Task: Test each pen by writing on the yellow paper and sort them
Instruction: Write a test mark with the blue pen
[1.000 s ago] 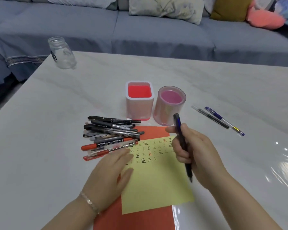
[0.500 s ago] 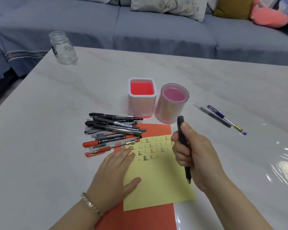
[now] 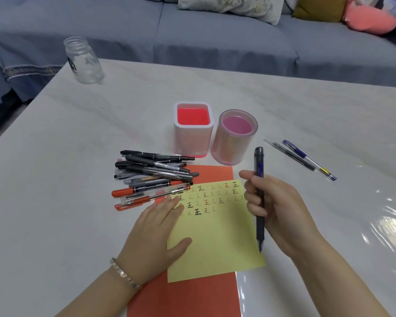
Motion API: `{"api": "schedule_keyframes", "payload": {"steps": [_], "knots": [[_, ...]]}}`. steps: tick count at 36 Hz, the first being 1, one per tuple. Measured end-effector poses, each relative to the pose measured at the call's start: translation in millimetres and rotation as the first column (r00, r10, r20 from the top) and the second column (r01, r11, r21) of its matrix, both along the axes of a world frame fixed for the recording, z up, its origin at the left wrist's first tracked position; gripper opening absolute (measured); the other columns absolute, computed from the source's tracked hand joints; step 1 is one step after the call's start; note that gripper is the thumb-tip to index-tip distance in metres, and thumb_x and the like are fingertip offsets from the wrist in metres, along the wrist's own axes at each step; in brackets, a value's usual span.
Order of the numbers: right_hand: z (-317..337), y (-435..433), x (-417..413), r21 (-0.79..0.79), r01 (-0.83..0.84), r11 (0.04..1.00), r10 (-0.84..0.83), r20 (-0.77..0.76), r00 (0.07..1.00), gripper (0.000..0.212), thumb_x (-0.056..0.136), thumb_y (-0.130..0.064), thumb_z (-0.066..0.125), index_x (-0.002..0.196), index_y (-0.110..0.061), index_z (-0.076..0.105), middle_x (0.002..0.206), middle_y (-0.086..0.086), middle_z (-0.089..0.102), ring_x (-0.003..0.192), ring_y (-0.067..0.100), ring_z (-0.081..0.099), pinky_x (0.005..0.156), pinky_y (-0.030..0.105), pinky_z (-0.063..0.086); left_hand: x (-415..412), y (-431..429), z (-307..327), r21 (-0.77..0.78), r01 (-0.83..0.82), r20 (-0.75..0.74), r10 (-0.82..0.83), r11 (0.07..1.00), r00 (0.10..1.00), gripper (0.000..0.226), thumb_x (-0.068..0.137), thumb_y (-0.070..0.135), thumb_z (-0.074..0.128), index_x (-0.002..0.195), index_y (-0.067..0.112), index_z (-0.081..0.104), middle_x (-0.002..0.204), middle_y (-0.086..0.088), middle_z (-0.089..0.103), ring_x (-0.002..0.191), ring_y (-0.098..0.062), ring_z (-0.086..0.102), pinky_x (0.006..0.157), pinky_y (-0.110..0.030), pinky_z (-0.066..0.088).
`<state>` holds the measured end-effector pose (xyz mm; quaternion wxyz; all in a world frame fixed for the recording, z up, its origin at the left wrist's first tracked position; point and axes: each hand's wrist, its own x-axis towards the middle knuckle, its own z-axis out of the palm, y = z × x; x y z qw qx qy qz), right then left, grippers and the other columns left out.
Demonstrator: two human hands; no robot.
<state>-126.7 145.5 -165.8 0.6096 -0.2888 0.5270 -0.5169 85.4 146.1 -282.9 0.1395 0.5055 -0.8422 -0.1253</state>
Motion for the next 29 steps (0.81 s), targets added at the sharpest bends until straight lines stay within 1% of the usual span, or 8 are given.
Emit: {"api": "schedule_keyframes", "payload": {"steps": [5, 8, 11, 16, 20, 23, 26, 29], "knots": [[-7.1, -0.2, -1.6, 0.041, 0.139, 0.989, -0.141, 0.061, 0.988, 0.059, 0.093, -0.021, 0.047, 0.034, -0.018, 0.043, 0.06, 0.006, 0.052, 0.057, 0.017, 0.043, 0.053, 0.021, 0.039, -5.0, 0.3, 1.4, -0.06, -0.008, 0.009, 0.008, 0.998, 1.0, 0.058, 0.076, 0.049, 0.045, 0.12, 0.012, 0.056, 0.126, -0.008, 0.056, 0.117, -0.02, 0.041, 0.1, -0.036, 0.03], [-11.6, -0.5, -5.5, 0.036, 0.164, 0.986, -0.163, -0.006, 0.987, 0.066, 0.097, -0.025, 0.033, 0.037, -0.012, 0.054, 0.054, 0.005, 0.054, 0.058, 0.019, 0.047, 0.06, 0.027, 0.039, -11.5, 0.9, 4.8, -0.056, -0.016, -0.012, 0.015, 0.998, 1.0, 0.056, 0.074, 0.045, 0.045, 0.117, 0.012, 0.059, 0.122, -0.007, 0.058, 0.113, -0.02, 0.043, 0.098, -0.038, 0.036], [-18.2, 1.6, -9.3, 0.025, 0.085, 0.996, -0.078, -0.211, 0.974, 0.07, 0.1, -0.04, 0.019, 0.066, -0.009, 0.072, 0.043, 0.004, 0.05, 0.043, 0.016, 0.042, 0.049, 0.024, 0.037, -20.4, 0.3, 9.5, -0.036, 0.008, -0.028, -0.009, 0.999, 1.0, 0.055, 0.076, 0.044, 0.044, 0.118, 0.012, 0.059, 0.124, -0.006, 0.058, 0.115, -0.018, 0.042, 0.099, -0.035, 0.028], [-24.5, 5.6, -8.6, -0.063, 0.06, 0.996, -0.075, -0.28, 0.957, 0.041, 0.092, -0.037, 0.043, 0.077, -0.007, 0.066, 0.057, 0.009, 0.067, 0.049, 0.016, 0.062, 0.051, 0.021, 0.052, -32.4, -3.9, 12.1, 0.033, 0.036, 0.046, -0.037, 0.999, 0.998, 0.061, 0.087, 0.057, 0.03, 0.124, 0.015, 0.055, 0.132, -0.001, 0.053, 0.126, -0.016, 0.04, 0.101, -0.038, 0.023], [-43.3, 2.7, -5.5, -0.163, 0.115, 0.98, -0.178, -0.463, 0.868, 0.03, 0.08, -0.015, 0.07, 0.058, -0.013, 0.049, 0.042, -0.01, 0.046, 0.041, 0.008, 0.04, 0.049, 0.022, 0.033, -33.8, -5.6, 8.6, 0.087, 0.041, 0.099, -0.05, 0.995, 0.994, 0.066, 0.087, 0.061, 0.026, 0.127, 0.015, 0.054, 0.136, -0.001, 0.05, 0.128, -0.018, 0.042, 0.103, -0.038, 0.018], [-56.9, -1.6, -1.7, -0.164, 0.13, 0.978, -0.192, -0.455, 0.869, 0.031, 0.081, -0.015, 0.068, 0.063, -0.016, 0.043, 0.042, -0.011, 0.041, 0.042, 0.011, 0.035, 0.047, 0.022, 0.03, -34.7, -5.8, 7.9, 0.108, 0.035, 0.098, -0.046, 0.994, 0.994, 0.067, 0.081, 0.06, 0.034, 0.127, 0.017, 0.054, 0.137, 0.001, 0.049, 0.13, -0.015, 0.039, 0.104, -0.037, 0.017], [-63.8, -4.6, 5.7, -0.142, 0.076, 0.987, -0.134, -0.456, 0.88, 0.015, 0.09, -0.013, 0.056, 0.074, -0.01, 0.056, 0.049, 0.001, 0.058, 0.047, 0.012, 0.051, 0.052, 0.019, 0.044, -35.3, -4.9, 7.6, 0.128, 0.029, 0.028, -0.033, 0.991, 0.999, 0.077, 0.077, 0.065, 0.021, 0.141, 0.023, 0.034, 0.15, 0.011, 0.022, 0.137, -0.002, 0.006, 0.112, -0.032, -0.003], [-70.1, -9.9, 10.3, -0.126, 0.056, 0.99, -0.108, -0.452, 0.886, 0.019, 0.09, -0.016, 0.055, 0.075, -0.011, 0.064, 0.064, 0.008, 0.068, 0.06, 0.017, 0.064, 0.064, 0.026, 0.054, -34.4, -3.8, 5.5, 0.087, 0.012, -0.016, -0.011, 0.996, 1.0, 0.08, 0.076, 0.066, 0.019, 0.142, 0.023, 0.031, 0.151, 0.012, 0.018, 0.136, 0.001, -0.001, 0.111, -0.03, -0.009]]}}
